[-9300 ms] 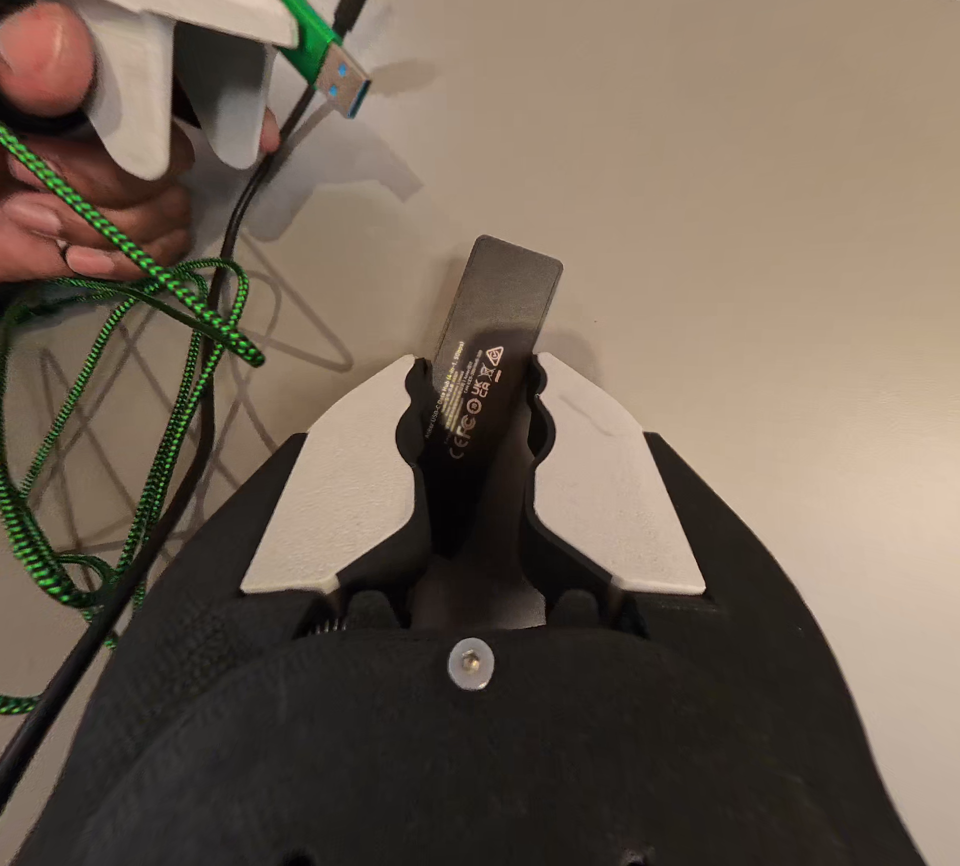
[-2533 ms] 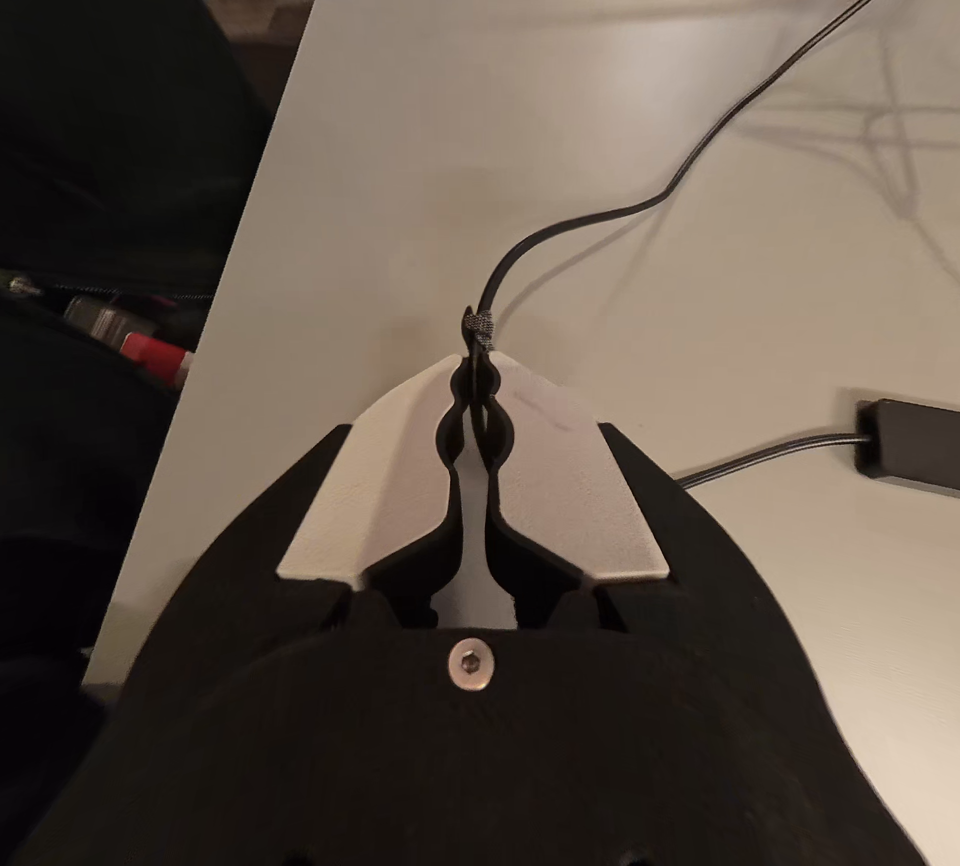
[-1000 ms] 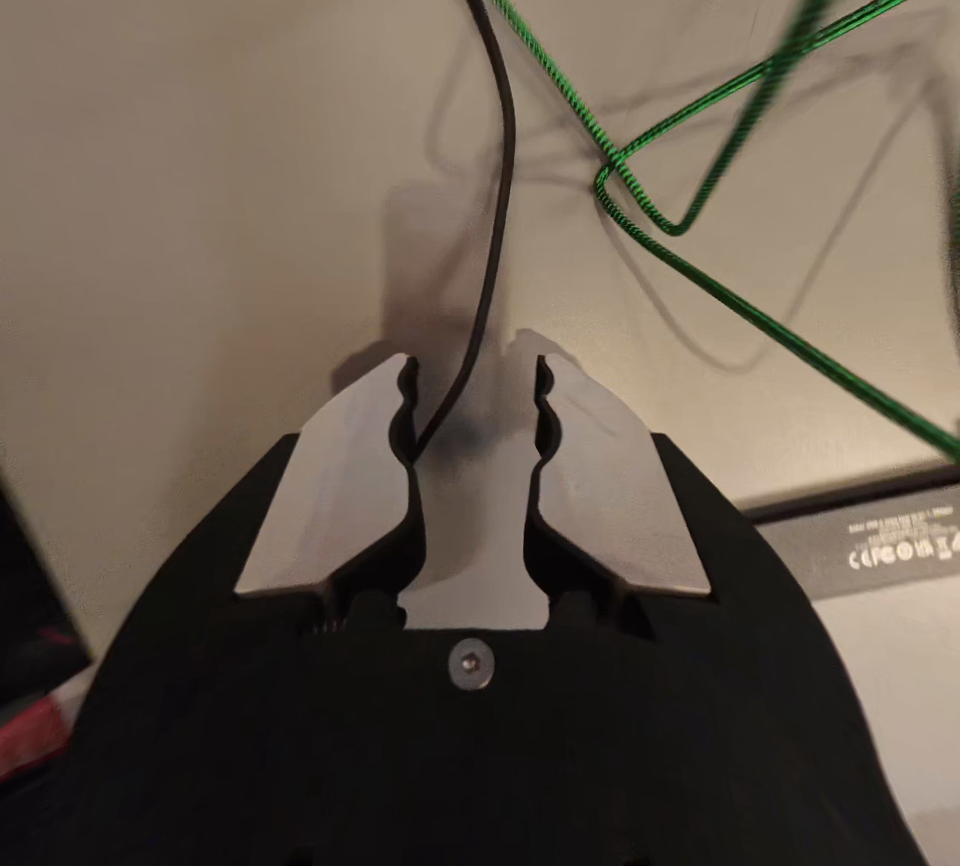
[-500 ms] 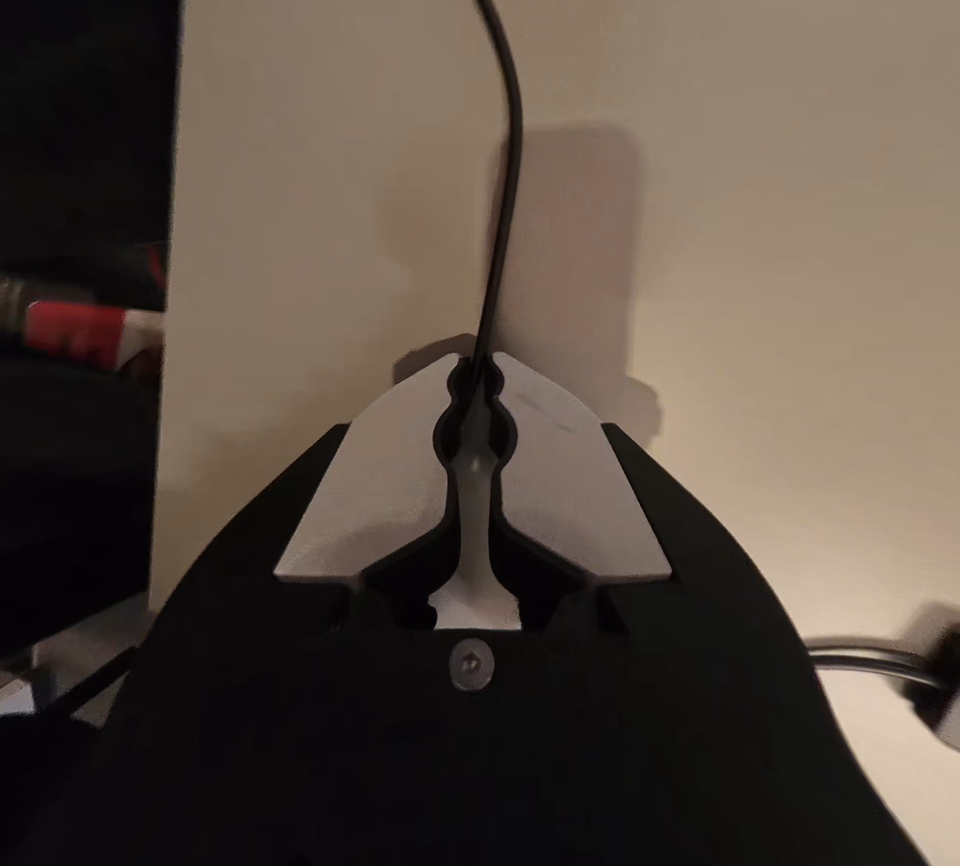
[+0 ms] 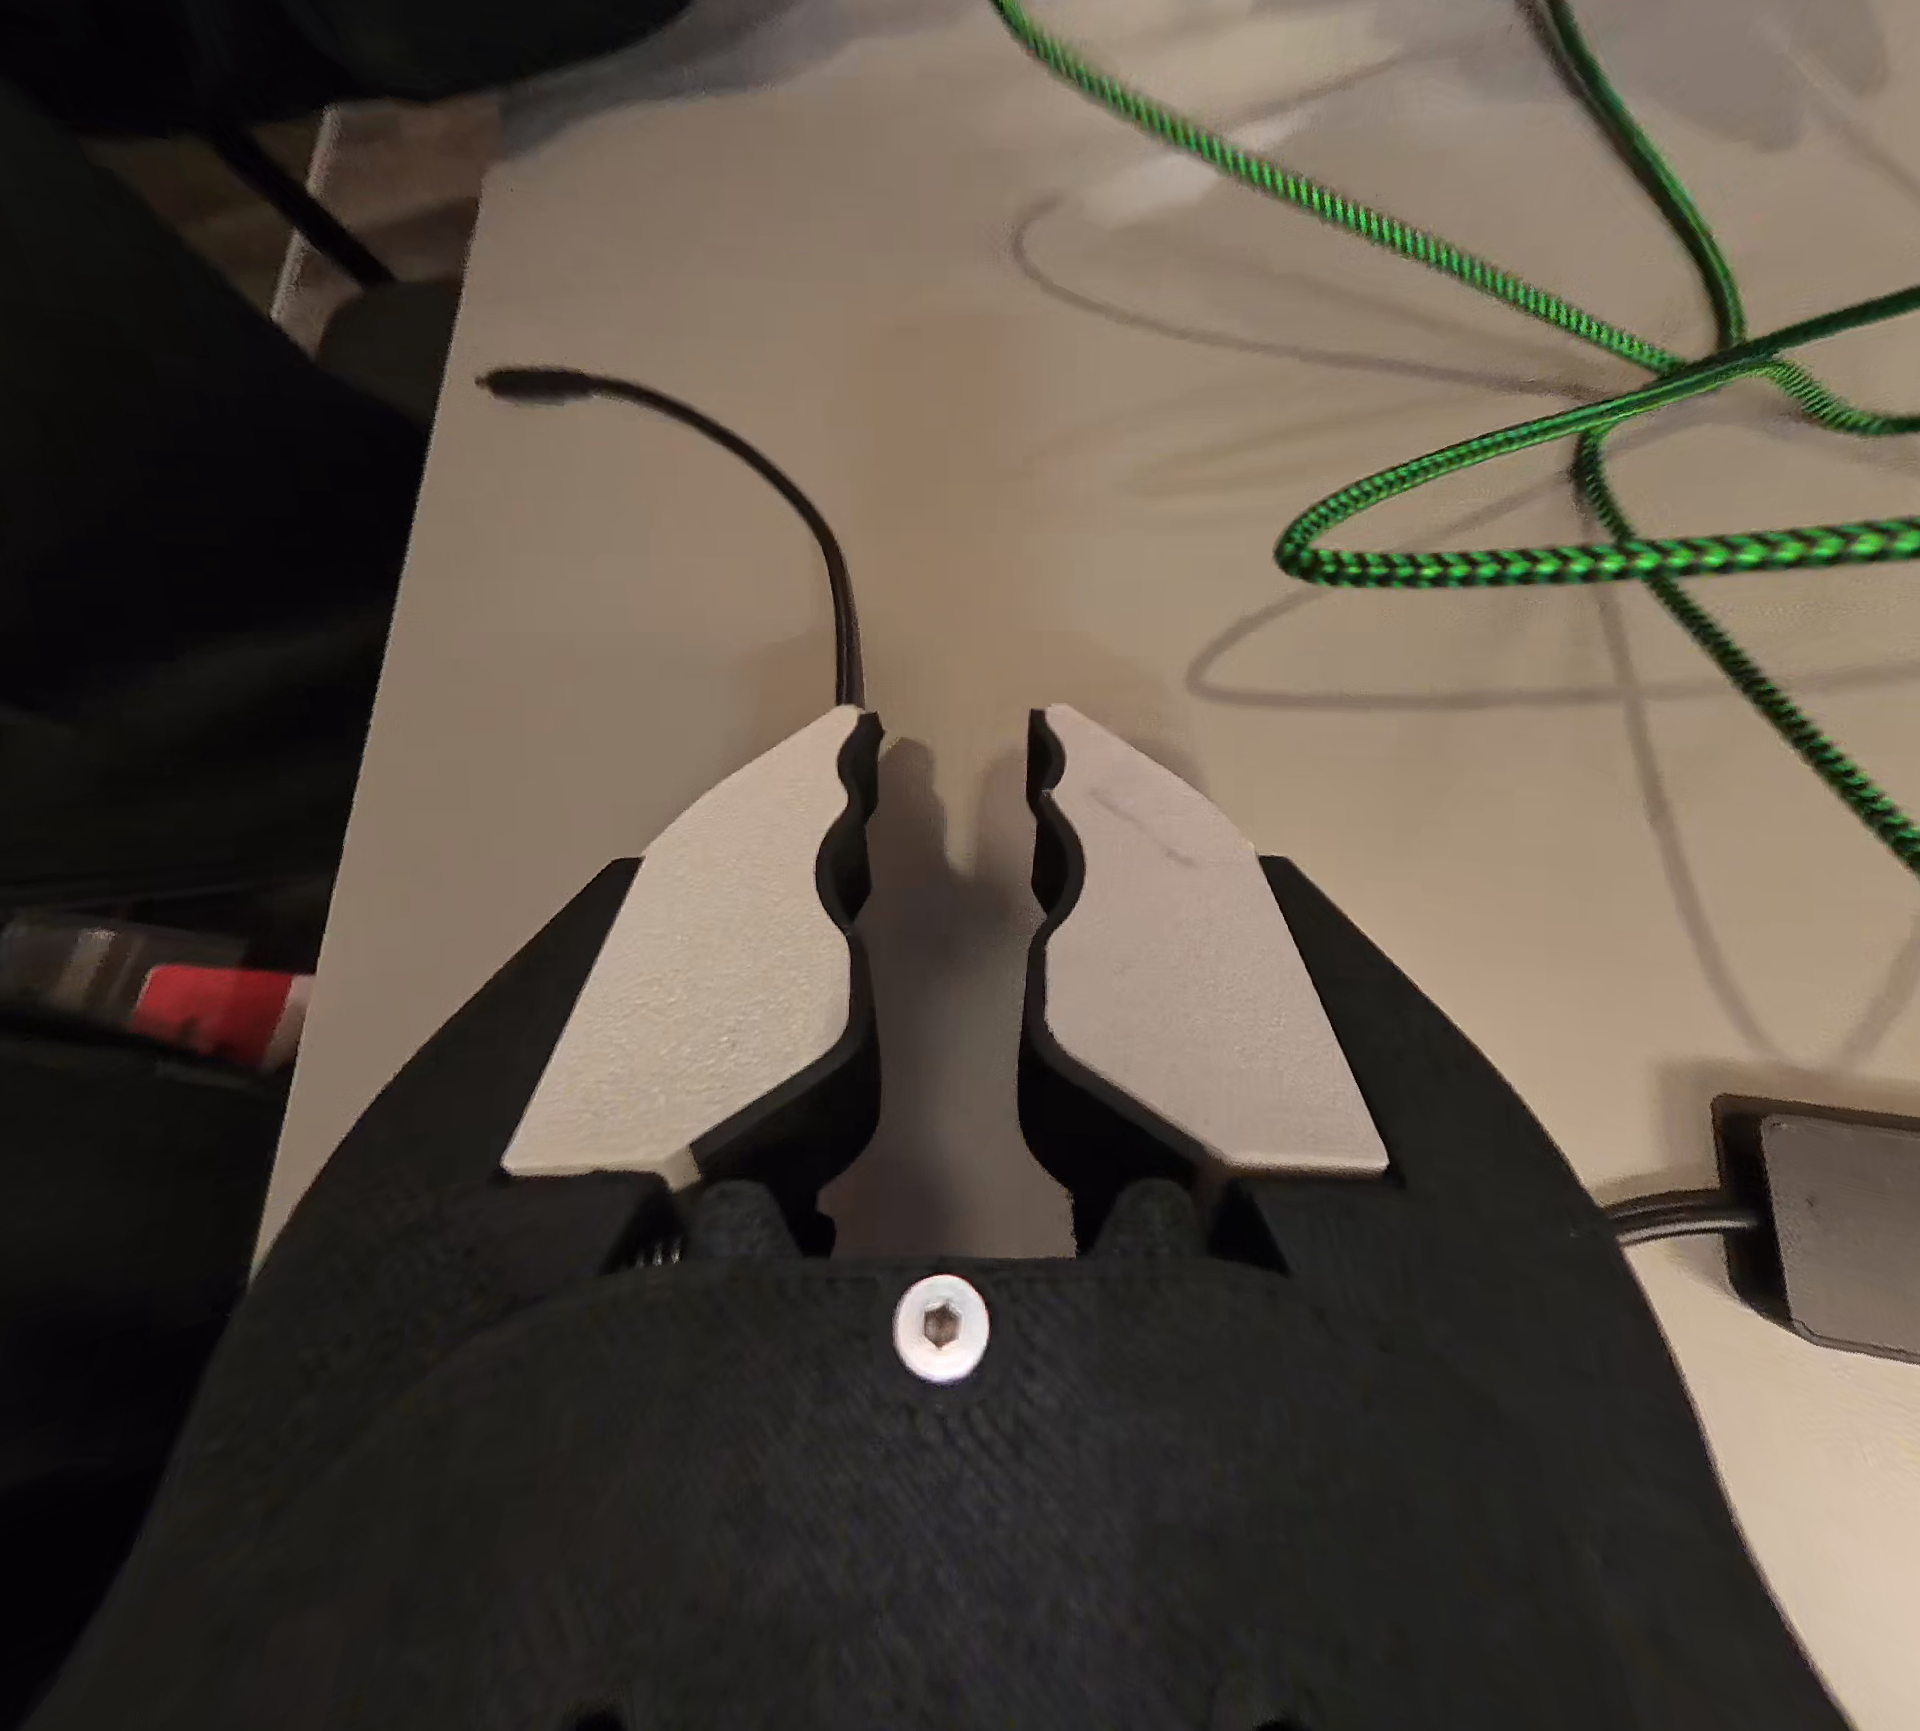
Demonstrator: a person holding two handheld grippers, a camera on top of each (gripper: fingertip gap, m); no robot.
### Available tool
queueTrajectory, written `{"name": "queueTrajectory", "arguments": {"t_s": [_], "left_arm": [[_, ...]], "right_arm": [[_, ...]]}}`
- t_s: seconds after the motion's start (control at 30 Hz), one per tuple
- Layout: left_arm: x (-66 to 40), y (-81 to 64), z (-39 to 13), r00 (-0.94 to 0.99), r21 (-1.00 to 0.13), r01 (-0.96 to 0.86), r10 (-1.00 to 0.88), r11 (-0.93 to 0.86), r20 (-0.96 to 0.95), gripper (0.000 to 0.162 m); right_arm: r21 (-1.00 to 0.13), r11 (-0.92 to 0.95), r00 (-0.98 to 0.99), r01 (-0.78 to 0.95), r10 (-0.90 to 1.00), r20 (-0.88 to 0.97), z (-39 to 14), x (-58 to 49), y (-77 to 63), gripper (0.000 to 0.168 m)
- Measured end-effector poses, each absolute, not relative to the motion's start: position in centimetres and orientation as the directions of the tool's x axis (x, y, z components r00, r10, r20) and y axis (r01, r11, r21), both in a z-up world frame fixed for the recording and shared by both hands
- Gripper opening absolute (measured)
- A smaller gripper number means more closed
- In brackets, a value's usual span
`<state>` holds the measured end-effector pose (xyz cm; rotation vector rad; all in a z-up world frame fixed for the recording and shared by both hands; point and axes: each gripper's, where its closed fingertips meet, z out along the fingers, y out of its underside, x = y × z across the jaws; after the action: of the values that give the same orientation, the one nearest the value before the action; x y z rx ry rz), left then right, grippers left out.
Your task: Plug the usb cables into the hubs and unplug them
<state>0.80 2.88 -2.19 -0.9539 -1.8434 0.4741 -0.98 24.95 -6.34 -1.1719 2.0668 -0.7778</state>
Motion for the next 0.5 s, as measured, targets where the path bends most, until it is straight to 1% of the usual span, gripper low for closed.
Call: {"name": "queueTrajectory", "arguments": {"t_s": [0.03,0.13,0.23,0.37,0.5], "left_arm": [[1.0,2.4,-2.3,-0.241,-0.681,0.408,0.791,0.608,0.563,0.041],[1.5,1.6,-0.9,-0.246,-0.718,0.400,0.822,0.569,0.514,0.060],[1.8,1.6,1.6,-0.217,-0.752,0.390,0.846,0.532,0.486,0.070],[2.9,3.1,3.0,-0.232,-0.743,0.457,0.872,0.488,0.431,0.070],[3.7,5.0,3.7,-0.233,-0.756,0.510,0.912,0.410,0.337,0.070]], "right_arm": [[-0.760,0.426,-0.409,-0.491,-0.883,-0.231,-5.9,-0.9,24.9,0.026],[-0.789,0.413,-0.402,-0.455,-0.886,-0.232,-4.9,-1.1,25.3,0.026],[-0.793,0.406,-0.406,-0.454,-0.887,-0.222,-4.7,-1.9,25.9,0.027],[-0.793,0.417,-0.463,-0.444,-0.864,-0.196,-4.8,-4.0,25.8,0.028],[-0.839,0.417,-0.543,-0.351,-0.820,-0.180,-3.3,-6.2,24.6,0.029]]}}
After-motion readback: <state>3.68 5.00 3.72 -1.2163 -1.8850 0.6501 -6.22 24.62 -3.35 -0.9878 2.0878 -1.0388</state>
